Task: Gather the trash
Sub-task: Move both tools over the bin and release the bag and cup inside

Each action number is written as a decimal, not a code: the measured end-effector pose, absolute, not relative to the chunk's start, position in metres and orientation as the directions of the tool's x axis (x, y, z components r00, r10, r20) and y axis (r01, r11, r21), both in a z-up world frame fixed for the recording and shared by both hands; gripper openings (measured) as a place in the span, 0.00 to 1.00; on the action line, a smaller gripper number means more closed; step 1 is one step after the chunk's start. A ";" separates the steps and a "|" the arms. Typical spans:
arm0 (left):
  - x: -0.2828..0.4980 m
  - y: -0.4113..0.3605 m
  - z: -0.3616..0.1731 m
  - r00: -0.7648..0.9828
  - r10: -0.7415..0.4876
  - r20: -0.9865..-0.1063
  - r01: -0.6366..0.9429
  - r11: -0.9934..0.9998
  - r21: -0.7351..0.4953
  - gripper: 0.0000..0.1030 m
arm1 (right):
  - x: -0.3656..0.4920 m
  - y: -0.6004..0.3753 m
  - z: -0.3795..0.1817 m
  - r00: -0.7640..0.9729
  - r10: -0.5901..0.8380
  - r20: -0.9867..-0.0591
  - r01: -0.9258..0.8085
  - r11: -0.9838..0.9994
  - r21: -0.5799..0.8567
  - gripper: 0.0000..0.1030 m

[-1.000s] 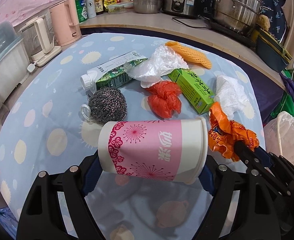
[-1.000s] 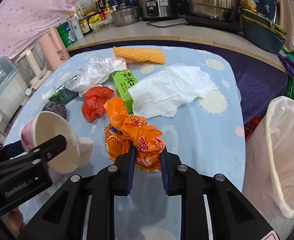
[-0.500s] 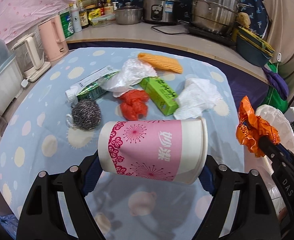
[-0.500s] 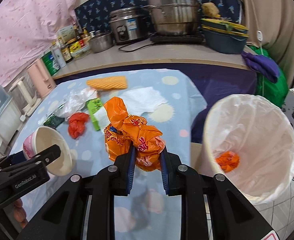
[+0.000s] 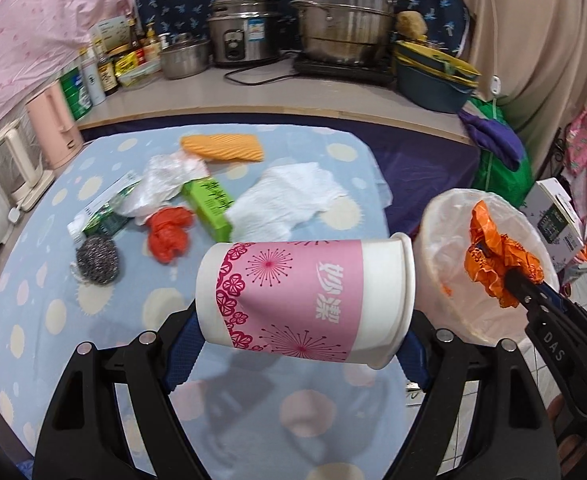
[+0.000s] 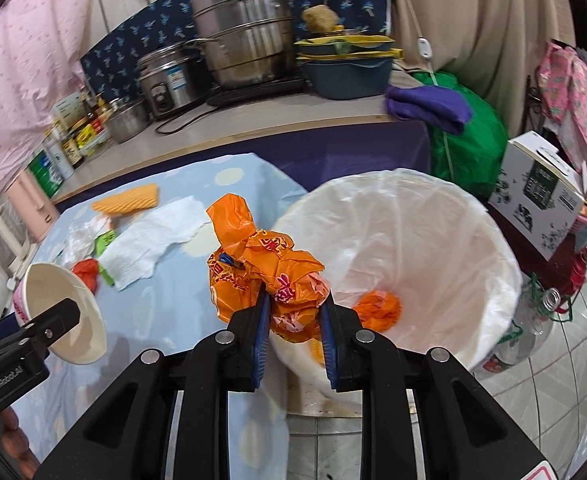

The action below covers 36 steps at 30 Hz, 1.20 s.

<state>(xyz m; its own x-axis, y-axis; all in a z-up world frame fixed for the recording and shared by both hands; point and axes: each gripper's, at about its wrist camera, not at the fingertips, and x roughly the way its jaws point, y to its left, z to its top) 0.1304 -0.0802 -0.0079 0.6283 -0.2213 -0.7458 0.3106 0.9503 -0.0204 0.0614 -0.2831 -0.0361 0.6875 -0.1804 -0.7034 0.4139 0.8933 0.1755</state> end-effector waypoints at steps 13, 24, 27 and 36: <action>0.114 -0.142 -0.004 0.618 -0.278 -0.735 0.412 0.911 0.002 0.75 | 0.041 -0.327 -0.045 0.657 -0.249 -0.712 0.505 0.846 0.171 0.21; 0.112 -0.181 -0.005 0.610 -0.299 -0.734 0.464 0.885 0.026 0.75 | 0.037 -0.353 -0.050 0.636 -0.281 -0.718 0.546 0.822 0.161 0.21; 0.114 -0.191 -0.005 0.609 -0.305 -0.732 0.474 0.880 0.028 0.75 | 0.038 -0.360 -0.052 0.631 -0.282 -0.723 0.554 0.816 0.165 0.21; 0.123 -0.217 -0.011 0.596 -0.315 -0.738 0.498 0.866 0.032 0.75 | 0.047 -0.373 -0.059 0.608 -0.293 -0.738 0.570 0.808 0.149 0.22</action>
<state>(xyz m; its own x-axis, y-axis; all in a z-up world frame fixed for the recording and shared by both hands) 0.1225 -0.2174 -0.0108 0.5962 -0.3153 -0.7384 0.4982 0.8665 0.0322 0.0466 -0.3732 -0.0592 0.6083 -0.2928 -0.7378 0.5701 0.8079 0.1494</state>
